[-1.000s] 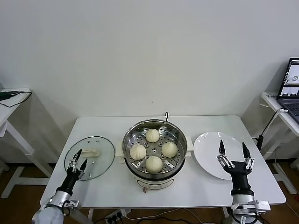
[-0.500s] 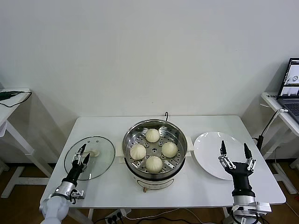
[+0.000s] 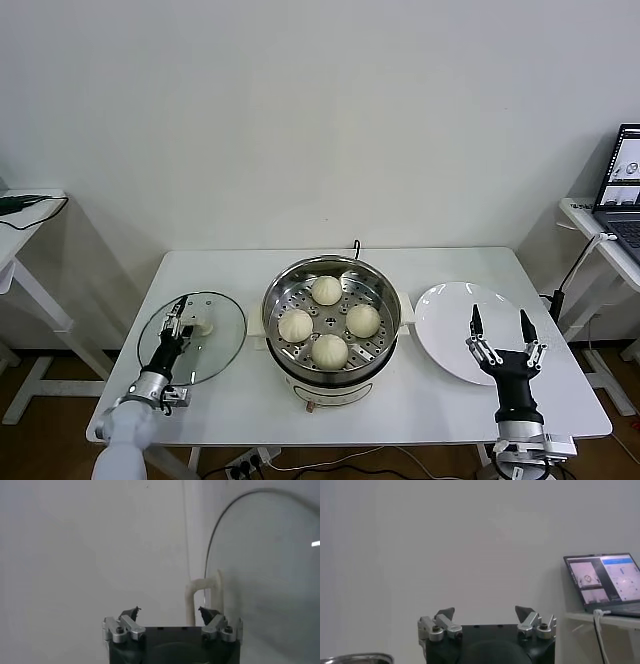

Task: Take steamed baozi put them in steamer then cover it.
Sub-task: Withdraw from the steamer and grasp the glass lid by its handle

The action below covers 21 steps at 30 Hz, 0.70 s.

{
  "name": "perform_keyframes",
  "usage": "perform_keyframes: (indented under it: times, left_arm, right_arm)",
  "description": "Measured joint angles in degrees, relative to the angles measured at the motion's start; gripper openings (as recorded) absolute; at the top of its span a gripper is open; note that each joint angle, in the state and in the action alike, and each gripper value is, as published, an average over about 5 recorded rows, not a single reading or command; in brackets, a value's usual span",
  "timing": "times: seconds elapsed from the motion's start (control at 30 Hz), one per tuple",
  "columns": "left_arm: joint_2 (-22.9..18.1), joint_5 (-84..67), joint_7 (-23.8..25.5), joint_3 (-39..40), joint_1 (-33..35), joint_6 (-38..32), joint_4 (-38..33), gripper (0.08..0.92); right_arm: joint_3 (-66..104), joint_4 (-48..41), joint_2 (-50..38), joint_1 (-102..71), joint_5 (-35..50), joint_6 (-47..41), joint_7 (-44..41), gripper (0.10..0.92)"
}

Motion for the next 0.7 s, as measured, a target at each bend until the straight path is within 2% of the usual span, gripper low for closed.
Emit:
perform_keyframes:
  times: [0.17, 0.7]
  left_arm:
    - [-0.1, 0.5, -0.1, 0.1, -0.4, 0.5, 0.4, 0.696]
    - [-0.8, 1.4, -0.7, -0.1, -0.3, 0.1, 0.4, 0.235]
  right_arm:
    - [-0.2, -0.7, 0.1, 0.4, -0.3, 0.1, -0.1, 0.823]
    - [-0.7, -2.0, 0.2, 1.5, -0.7, 0.3, -0.2, 0.823]
